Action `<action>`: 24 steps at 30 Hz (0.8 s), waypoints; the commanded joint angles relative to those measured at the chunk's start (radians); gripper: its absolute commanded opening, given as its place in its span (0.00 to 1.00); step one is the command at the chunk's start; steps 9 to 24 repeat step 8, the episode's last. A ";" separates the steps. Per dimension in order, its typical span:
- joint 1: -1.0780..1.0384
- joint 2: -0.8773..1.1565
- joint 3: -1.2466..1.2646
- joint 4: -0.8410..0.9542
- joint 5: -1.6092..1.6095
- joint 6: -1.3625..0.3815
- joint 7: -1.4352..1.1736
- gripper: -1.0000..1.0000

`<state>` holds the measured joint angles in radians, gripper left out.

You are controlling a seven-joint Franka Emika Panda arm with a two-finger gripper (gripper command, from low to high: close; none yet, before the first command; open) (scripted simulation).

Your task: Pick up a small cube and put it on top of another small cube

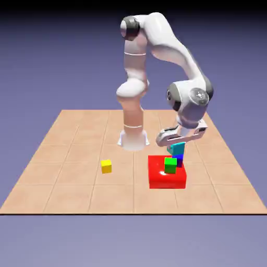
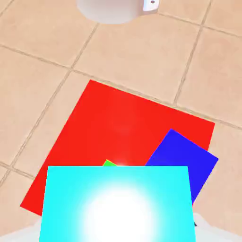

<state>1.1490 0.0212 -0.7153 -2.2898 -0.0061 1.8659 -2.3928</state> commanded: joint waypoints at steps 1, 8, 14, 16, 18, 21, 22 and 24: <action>-0.005 0.020 0.002 -0.028 0.017 0.043 -0.012 0.00; -0.009 0.065 0.006 -0.091 0.048 0.140 -0.037 1.00; -0.009 0.065 0.006 -0.091 0.048 0.140 -0.037 1.00; -0.009 0.065 0.006 -0.091 0.048 0.140 -0.037 1.00; -0.009 0.065 0.006 -0.091 0.048 0.140 -0.037 1.00; -0.009 0.065 0.006 -0.091 0.048 0.140 -0.037 1.00; -0.009 0.065 0.006 -0.091 0.048 0.140 -0.037 1.00; -0.009 0.065 0.006 -0.091 0.048 0.140 -0.037 1.00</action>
